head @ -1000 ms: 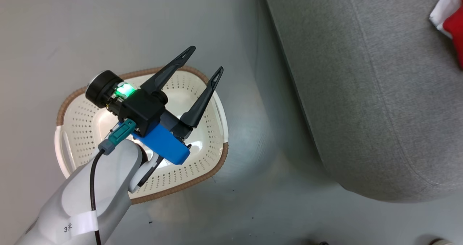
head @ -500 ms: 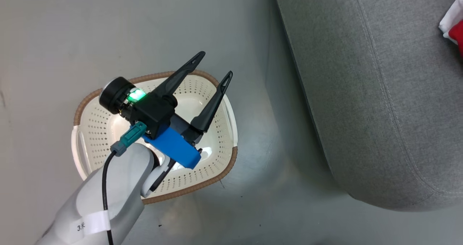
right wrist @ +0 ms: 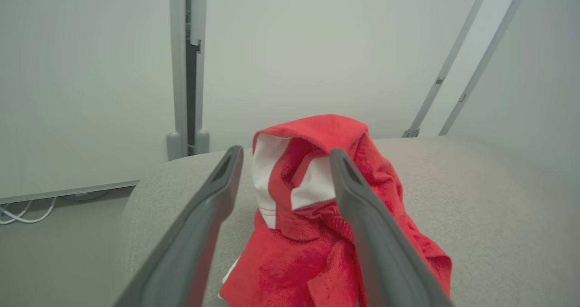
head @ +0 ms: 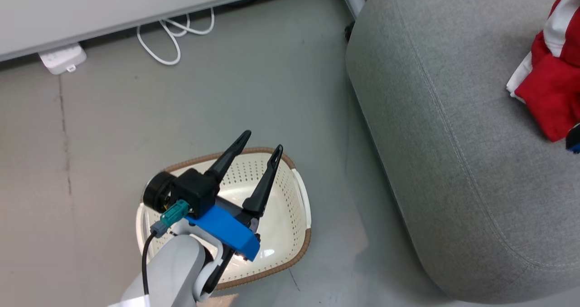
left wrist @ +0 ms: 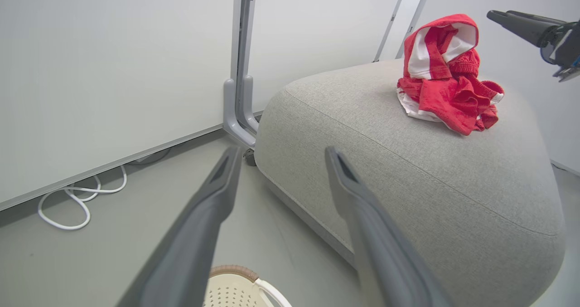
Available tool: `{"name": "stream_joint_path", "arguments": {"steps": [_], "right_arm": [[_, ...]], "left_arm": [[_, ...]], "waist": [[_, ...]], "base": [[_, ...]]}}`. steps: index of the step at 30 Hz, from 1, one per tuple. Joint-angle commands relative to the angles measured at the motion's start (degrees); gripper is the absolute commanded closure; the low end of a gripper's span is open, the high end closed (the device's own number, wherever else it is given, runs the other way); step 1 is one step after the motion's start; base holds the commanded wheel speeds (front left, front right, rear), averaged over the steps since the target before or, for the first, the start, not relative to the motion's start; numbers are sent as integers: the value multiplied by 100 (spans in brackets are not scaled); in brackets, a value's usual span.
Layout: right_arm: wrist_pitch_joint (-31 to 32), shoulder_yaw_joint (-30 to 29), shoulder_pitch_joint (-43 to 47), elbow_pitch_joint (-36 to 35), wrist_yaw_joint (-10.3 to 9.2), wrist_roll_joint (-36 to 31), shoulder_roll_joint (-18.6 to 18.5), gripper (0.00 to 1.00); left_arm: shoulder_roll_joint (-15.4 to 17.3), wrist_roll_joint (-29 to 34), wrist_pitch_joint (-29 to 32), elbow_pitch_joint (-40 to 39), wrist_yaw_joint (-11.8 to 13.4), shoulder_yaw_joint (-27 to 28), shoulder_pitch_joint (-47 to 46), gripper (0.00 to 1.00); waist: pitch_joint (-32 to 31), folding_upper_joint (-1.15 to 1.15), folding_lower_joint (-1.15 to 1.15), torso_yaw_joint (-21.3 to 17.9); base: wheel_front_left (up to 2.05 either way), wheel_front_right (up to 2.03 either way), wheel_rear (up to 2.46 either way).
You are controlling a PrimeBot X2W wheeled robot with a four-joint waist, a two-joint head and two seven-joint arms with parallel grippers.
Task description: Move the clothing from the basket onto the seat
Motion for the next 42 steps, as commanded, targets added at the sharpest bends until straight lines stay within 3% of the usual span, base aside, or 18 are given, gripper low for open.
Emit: {"name": "stream_joint_path", "arguments": {"steps": [1,14,22,33,42], "right_arm": [[38,164,383,-257,1,64,53,0],[426,787,2214,-1943,1,380,695,0],[533,1007,3041,-2614,1,328,1050,0],[546,1290,3619,-2786,1,420,1340,0],[492,1486,3575,-2638,1,447,1383,0]], "left_arm": [[-72,7,-26,49,-14,120,208,0],[-363,91,-27,224,-14,1007,1132,0],[-435,216,-27,231,-14,1699,1571,0],[-495,352,-27,286,-14,2423,2018,0],[-490,454,-27,329,-14,2604,2160,0]], "waist": [[-499,0,1,183],[-1356,0,1,631],[-1734,0,1,811],[-2020,0,1,872],[-2052,0,1,822]], "base": [[0,0,0],[0,0,0],[0,0,0],[0,0,0],[0,0,0]]}}
